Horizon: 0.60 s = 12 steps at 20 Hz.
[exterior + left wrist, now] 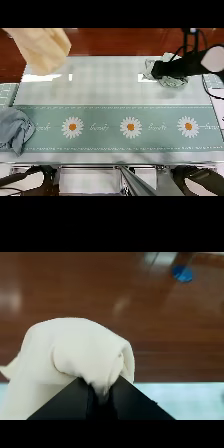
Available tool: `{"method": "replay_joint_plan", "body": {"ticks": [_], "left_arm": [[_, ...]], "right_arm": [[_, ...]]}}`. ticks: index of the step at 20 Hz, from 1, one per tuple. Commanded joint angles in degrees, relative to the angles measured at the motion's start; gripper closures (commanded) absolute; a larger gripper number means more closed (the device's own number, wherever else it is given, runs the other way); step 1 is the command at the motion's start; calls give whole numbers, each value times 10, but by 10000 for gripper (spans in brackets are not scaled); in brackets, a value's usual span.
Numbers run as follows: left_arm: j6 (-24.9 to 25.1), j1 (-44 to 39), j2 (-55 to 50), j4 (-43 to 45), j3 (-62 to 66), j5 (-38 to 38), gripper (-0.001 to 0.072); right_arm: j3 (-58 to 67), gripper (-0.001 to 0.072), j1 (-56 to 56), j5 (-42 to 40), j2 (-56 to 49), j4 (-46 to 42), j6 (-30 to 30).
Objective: Fold the shirts.
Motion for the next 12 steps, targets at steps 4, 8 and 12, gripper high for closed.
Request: {"method": "replay_joint_plan", "body": {"ticks": [4,8,12], "left_arm": [[40,-147,90,-82,-1,-25,678],[34,-280,102,-131,-118,-92,678],[54,-336,133,-229,-308,-51,678]], "right_arm": [[0,93,0,14,113,-3,0],[0,93,0,41,163,-30,9],[0,93,0,79,177,-21,4]]}}
